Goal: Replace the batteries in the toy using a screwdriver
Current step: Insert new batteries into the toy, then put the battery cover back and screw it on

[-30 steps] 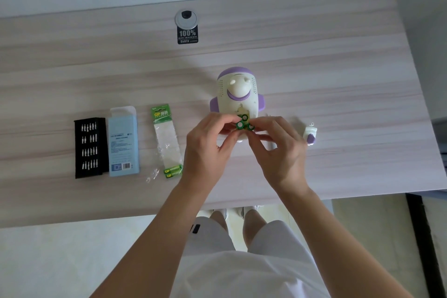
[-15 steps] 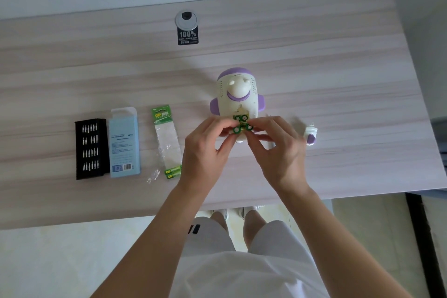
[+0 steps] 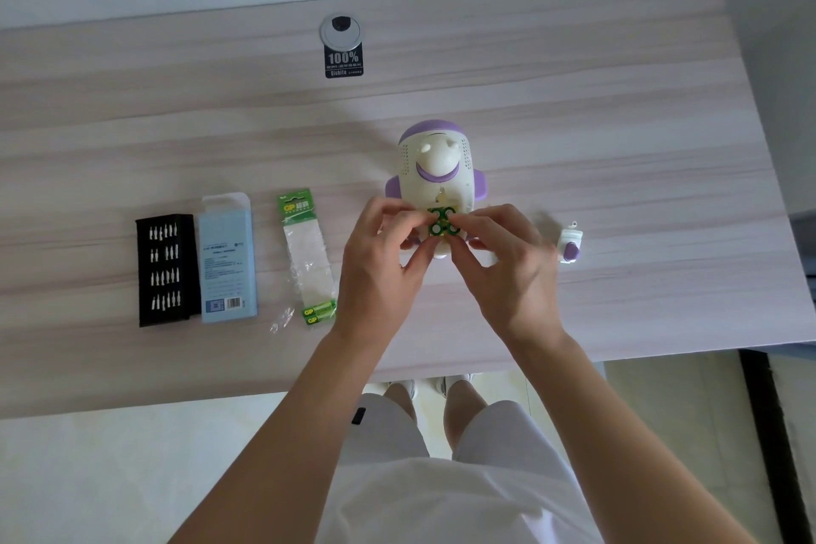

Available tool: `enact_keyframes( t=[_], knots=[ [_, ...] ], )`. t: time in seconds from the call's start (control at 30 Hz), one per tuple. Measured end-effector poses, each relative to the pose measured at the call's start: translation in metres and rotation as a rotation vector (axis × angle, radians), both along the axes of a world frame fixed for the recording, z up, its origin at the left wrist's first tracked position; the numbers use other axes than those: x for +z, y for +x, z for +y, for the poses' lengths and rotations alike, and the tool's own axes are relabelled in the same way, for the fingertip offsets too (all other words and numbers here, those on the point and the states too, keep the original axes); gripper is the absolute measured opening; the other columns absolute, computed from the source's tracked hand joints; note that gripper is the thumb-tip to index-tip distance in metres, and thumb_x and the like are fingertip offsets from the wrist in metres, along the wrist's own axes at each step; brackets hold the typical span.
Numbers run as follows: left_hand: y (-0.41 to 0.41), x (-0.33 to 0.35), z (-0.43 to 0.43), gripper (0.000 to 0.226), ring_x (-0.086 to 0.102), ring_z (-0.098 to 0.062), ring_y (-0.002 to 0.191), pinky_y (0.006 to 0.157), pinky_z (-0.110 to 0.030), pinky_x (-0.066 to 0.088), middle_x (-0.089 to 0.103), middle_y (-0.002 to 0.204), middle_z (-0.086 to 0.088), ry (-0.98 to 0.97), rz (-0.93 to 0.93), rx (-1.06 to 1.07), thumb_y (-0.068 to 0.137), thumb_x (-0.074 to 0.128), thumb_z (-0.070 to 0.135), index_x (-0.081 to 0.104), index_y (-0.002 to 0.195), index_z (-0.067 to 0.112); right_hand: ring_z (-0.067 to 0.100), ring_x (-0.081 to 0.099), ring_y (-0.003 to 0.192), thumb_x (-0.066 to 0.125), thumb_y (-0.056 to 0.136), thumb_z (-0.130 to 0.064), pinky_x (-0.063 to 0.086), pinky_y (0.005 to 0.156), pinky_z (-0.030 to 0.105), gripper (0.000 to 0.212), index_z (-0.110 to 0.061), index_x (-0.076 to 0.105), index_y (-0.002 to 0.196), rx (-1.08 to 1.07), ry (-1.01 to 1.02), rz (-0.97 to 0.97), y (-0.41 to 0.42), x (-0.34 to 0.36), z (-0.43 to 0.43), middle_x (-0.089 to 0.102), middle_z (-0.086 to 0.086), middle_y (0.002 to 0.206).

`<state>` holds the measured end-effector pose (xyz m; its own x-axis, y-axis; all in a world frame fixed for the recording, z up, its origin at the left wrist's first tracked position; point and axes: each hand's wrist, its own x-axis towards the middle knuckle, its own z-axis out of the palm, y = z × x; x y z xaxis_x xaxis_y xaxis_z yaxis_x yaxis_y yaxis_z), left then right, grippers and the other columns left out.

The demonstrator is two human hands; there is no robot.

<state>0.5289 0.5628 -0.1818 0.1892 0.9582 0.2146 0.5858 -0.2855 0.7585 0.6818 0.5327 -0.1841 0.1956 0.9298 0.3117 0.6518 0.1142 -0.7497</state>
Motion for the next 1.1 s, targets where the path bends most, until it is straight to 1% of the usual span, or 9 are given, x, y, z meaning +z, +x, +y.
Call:
enact_keyframes(
  t=[0.13, 0.3, 0.4, 0.53, 0.67, 0.8, 0.9, 1.0, 1.1],
  knots=[
    [0.000, 0.000, 0.000, 0.031, 0.064, -0.014, 0.075, 0.071, -0.026, 0.057, 0.060, 0.100, -0.007, -0.038, -0.047, 0.018, 0.083, 0.077, 0.009, 0.068, 0.112, 0.006, 0.022, 0.065, 0.073, 0.074, 0.083, -0.007, 0.056, 0.061, 0.042, 0.016, -0.008, 0.077, 0.099, -0.002, -0.007, -0.005, 0.001, -0.001, 0.000, 0.066, 0.004, 0.089],
    [-0.003, 0.000, 0.003, 0.029, 0.064, -0.012, 0.077, 0.067, -0.029, 0.058, 0.060, 0.100, -0.005, -0.047, -0.053, 0.014, 0.082, 0.078, 0.009, 0.067, 0.109, 0.006, 0.021, 0.064, 0.073, 0.075, 0.085, -0.010, 0.057, 0.063, 0.040, 0.017, -0.008, 0.076, 0.101, 0.016, -0.026, 0.012, 0.004, 0.002, -0.002, 0.066, 0.003, 0.089],
    [-0.006, 0.005, 0.003, 0.029, 0.064, -0.014, 0.079, 0.067, -0.032, 0.058, 0.060, 0.101, -0.004, -0.054, -0.035, 0.004, 0.082, 0.078, 0.010, 0.066, 0.108, 0.006, 0.019, 0.065, 0.074, 0.075, 0.085, -0.010, 0.059, 0.065, 0.040, 0.014, -0.009, 0.075, 0.099, -0.053, -0.041, 0.009, 0.017, 0.006, -0.008, 0.068, 0.003, 0.090],
    [-0.015, 0.014, 0.002, 0.030, 0.062, -0.014, 0.089, 0.074, -0.030, 0.056, 0.061, 0.103, -0.002, -0.057, 0.005, -0.020, 0.084, 0.077, 0.019, 0.066, 0.111, 0.010, 0.020, 0.068, 0.076, 0.071, 0.087, -0.004, 0.060, 0.072, 0.039, 0.013, -0.008, 0.074, 0.099, -0.175, -0.107, 0.001, 0.053, 0.010, -0.024, 0.068, 0.004, 0.092],
    [-0.023, 0.030, -0.003, 0.034, 0.060, -0.019, 0.092, 0.075, -0.033, 0.055, 0.061, 0.106, -0.003, -0.033, 0.120, -0.043, 0.089, 0.062, 0.038, 0.065, 0.114, 0.015, 0.022, 0.069, 0.073, 0.070, 0.087, 0.001, 0.061, 0.071, 0.040, 0.014, -0.007, 0.074, 0.097, -0.278, -0.165, -0.027, 0.091, 0.013, -0.042, 0.068, 0.005, 0.090],
    [-0.019, 0.041, -0.006, 0.032, 0.060, -0.022, 0.103, 0.084, -0.025, 0.047, 0.060, 0.111, -0.004, 0.013, 0.198, -0.042, 0.087, 0.070, 0.029, 0.065, 0.115, 0.015, 0.022, 0.066, 0.069, 0.068, 0.088, 0.000, 0.060, 0.070, 0.043, 0.014, -0.007, 0.074, 0.098, -0.356, -0.248, -0.034, 0.119, 0.007, -0.058, 0.066, 0.004, 0.087],
    [-0.010, 0.043, -0.003, 0.042, 0.056, -0.020, 0.112, 0.090, -0.018, 0.040, 0.056, 0.120, -0.004, -0.021, 0.201, -0.033, 0.081, 0.078, 0.021, 0.063, 0.119, 0.014, 0.021, 0.065, 0.067, 0.069, 0.087, -0.002, 0.059, 0.070, 0.042, 0.011, -0.008, 0.074, 0.095, -0.379, -0.328, -0.016, 0.128, -0.001, -0.058, 0.068, 0.005, 0.084],
    [-0.003, 0.041, 0.002, 0.047, 0.055, -0.020, 0.114, 0.092, -0.024, 0.045, 0.052, 0.126, -0.006, -0.039, 0.197, -0.039, 0.078, 0.081, 0.021, 0.061, 0.121, 0.014, 0.019, 0.064, 0.065, 0.071, 0.086, -0.008, 0.057, 0.069, 0.040, 0.007, -0.011, 0.074, 0.091, -0.344, -0.387, -0.010, 0.129, -0.011, -0.049, 0.068, 0.004, 0.079],
    [0.002, 0.037, 0.004, 0.046, 0.058, -0.024, 0.111, 0.090, -0.029, 0.047, 0.051, 0.127, -0.006, -0.062, 0.197, -0.035, 0.079, 0.080, 0.023, 0.061, 0.120, 0.015, 0.024, 0.065, 0.070, 0.072, 0.085, -0.021, 0.055, 0.069, 0.040, 0.007, -0.016, 0.072, 0.090, -0.325, -0.475, 0.010, 0.128, -0.027, -0.035, 0.068, 0.001, 0.080]
  ],
)
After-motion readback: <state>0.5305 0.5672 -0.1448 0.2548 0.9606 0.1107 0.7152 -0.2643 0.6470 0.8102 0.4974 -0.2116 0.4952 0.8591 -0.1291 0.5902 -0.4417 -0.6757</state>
